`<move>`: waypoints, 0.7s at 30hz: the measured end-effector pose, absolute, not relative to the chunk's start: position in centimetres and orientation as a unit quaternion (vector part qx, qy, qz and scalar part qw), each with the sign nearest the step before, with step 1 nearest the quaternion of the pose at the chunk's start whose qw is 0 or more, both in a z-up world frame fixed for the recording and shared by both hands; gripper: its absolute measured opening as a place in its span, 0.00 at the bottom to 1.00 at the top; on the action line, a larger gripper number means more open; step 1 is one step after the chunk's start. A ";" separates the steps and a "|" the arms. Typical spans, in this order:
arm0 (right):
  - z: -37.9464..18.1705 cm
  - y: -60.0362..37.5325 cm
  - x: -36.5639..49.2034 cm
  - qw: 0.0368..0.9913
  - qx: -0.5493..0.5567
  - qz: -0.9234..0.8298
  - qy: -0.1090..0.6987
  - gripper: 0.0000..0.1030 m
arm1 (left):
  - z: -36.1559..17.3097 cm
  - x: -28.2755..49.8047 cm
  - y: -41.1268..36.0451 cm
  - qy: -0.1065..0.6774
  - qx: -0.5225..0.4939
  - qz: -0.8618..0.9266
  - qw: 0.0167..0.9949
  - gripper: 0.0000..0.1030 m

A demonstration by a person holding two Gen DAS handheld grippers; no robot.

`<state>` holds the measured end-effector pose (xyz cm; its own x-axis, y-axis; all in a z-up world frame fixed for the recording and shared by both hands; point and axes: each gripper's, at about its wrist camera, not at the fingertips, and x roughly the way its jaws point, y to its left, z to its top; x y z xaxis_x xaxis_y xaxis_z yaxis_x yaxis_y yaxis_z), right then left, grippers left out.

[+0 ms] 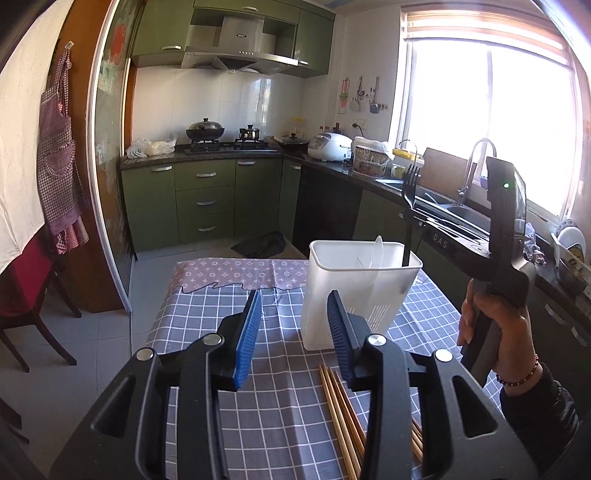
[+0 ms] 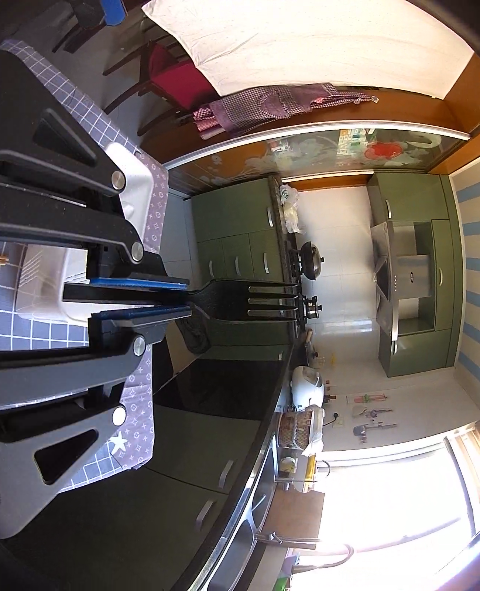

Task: Organize utensils
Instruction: 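Lower the fork into the white holder and open the right gripper, then grasp one wooden chopstick with the left gripper and lift it upright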

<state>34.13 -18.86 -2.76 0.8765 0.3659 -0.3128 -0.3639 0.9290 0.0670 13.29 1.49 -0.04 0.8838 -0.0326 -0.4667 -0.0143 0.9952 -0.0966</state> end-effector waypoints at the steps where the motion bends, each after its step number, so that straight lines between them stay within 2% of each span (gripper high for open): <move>1: -3.1 -19.0 34.0 0.968 0.003 0.190 0.165 0.10 | -0.3 13.4 1.4 0.249 -0.049 -0.007 0.967 0.35; 7: -4.7 -19.7 32.0 0.965 -0.010 0.191 0.178 0.11 | -1.7 13.8 1.3 0.292 -0.052 -0.008 0.955 0.37; 8: -4.8 -19.7 31.8 0.965 -0.013 0.191 0.180 0.14 | -1.7 13.9 1.4 0.295 -0.050 -0.006 0.954 0.37; 11: -5.2 -20.0 31.3 0.964 -0.016 0.190 0.182 0.30 | -1.8 13.9 1.5 0.302 -0.046 -0.002 0.952 0.37; 21: -3.2 -21.7 28.7 0.965 -0.003 0.199 0.170 0.34 | -2.9 14.3 1.2 0.351 -0.050 -0.010 0.935 0.38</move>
